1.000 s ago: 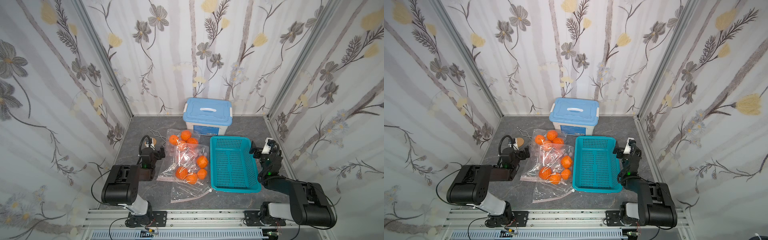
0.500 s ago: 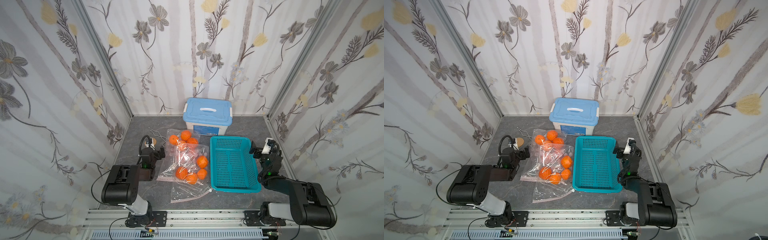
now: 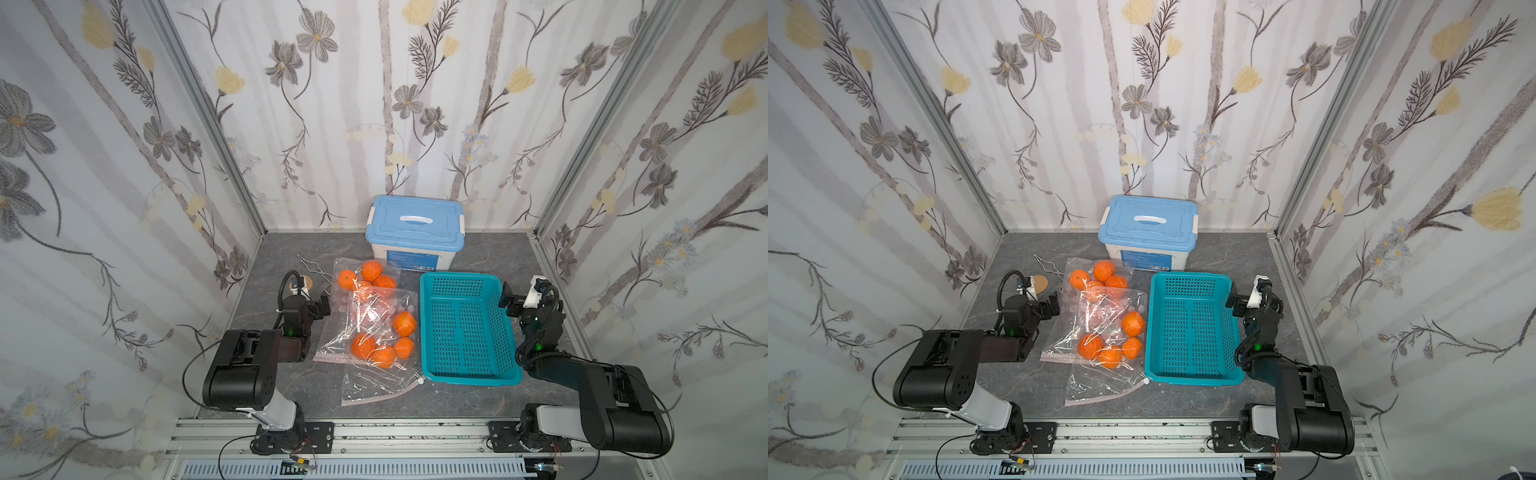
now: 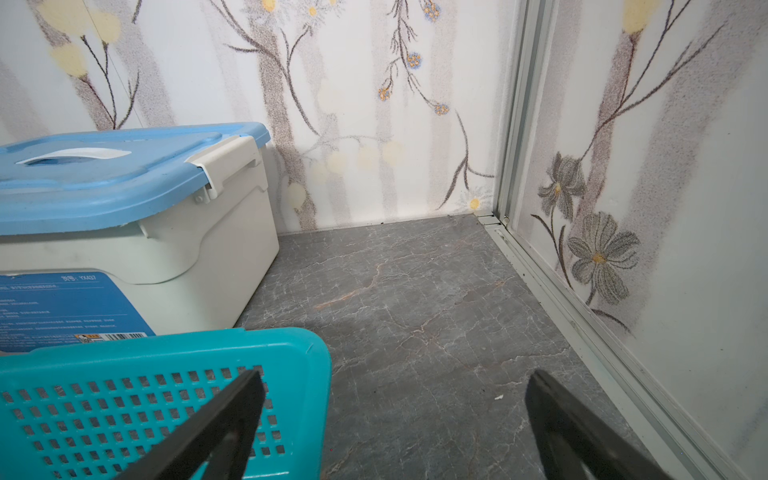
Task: Open the zip-top bag and take out the orange
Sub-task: Adjust the basket at the center of the board.
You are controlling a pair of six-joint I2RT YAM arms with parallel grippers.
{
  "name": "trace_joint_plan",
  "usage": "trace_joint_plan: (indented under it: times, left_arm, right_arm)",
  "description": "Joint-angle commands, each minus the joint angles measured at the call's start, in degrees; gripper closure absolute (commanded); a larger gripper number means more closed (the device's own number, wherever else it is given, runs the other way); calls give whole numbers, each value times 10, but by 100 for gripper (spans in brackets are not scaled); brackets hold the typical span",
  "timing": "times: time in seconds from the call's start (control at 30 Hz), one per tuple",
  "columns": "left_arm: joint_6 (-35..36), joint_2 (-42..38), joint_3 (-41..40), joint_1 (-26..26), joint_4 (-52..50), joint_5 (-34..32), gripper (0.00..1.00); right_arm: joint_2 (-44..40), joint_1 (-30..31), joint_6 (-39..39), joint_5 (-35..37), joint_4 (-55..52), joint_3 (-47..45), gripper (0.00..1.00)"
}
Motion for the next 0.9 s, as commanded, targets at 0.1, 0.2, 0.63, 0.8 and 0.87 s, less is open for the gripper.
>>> trace_joint_plan:
  times: [0.1, 0.2, 0.63, 0.8, 0.87]
  left_arm:
    - [3, -1, 2, -1, 27, -16, 0]
    - [-21, -36, -21, -7, 46, -96, 0]
    - [-246, -332, 225, -19, -618, 30, 0]
    - [-327, -386, 249, -47, -795, 169, 0]
    - [-327, -405, 253, -50, -854, 188, 0]
  right_arm:
    - [-1, 0, 0, -3, 29, 2, 0]
    - [-11, 4, 10, 33, 15, 7, 0]
    - [-44, 32, 227, -119, -649, 455, 5]
    - [-93, 151, 217, -43, -756, 496, 1]
    - [-124, 194, 223, 8, -788, 488, 1]
